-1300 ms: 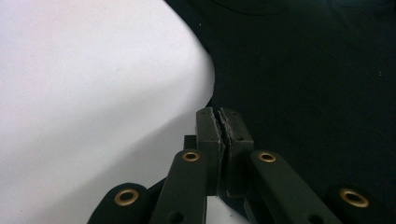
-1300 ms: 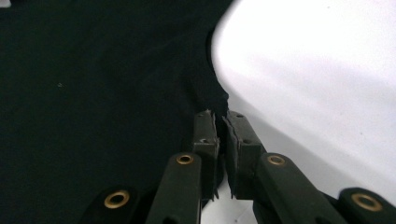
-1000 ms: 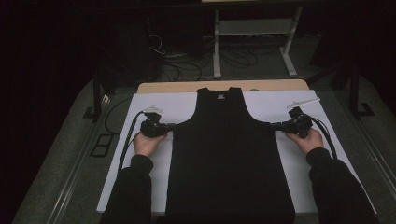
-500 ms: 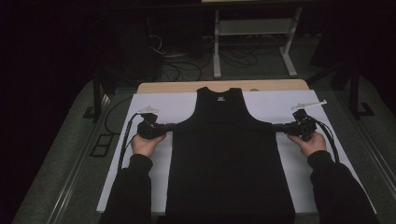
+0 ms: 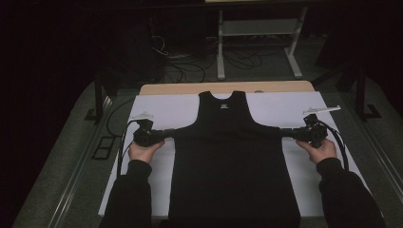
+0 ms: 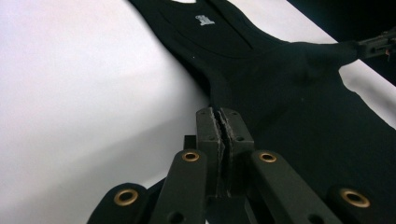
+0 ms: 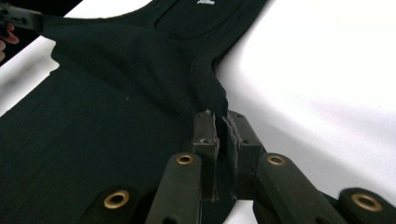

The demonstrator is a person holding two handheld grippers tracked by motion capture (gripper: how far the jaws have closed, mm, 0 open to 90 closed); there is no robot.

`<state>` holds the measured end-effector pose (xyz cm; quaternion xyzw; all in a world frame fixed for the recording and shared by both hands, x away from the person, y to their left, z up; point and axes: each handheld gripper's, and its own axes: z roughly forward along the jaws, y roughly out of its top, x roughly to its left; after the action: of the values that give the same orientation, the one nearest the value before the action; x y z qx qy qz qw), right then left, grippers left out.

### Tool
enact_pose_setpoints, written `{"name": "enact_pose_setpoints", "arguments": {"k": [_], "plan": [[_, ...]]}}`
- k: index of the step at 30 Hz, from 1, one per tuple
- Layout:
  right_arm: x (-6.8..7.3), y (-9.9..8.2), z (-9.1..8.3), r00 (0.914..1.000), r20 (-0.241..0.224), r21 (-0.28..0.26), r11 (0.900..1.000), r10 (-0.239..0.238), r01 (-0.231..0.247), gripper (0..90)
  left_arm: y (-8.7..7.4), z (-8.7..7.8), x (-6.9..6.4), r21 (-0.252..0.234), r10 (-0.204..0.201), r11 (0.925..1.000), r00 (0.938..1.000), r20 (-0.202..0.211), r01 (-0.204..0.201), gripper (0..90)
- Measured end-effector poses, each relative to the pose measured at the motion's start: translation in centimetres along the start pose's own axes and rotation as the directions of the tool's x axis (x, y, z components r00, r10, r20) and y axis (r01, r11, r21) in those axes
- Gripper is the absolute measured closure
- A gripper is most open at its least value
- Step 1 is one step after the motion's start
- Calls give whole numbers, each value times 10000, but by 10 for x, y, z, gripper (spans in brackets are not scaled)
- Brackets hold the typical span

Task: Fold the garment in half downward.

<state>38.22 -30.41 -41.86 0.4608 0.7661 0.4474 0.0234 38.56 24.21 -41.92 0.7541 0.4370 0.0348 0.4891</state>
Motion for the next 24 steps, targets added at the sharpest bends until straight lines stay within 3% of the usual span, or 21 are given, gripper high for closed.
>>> {"name": "enact_pose_setpoints", "arguments": {"k": [21, 24], "plan": [[15, -17, -21, 9997, -136, -227, 9995, 194, -197, 820, -13, -15, -15, -54, -106, 9999, 9996, 255, 107, 860], [17, -21, -22, 9996, -153, -58, 9997, 249, -250, 820, -18, -15, -17, 177, -75, 9998, 9994, 348, 69, 860]]}}
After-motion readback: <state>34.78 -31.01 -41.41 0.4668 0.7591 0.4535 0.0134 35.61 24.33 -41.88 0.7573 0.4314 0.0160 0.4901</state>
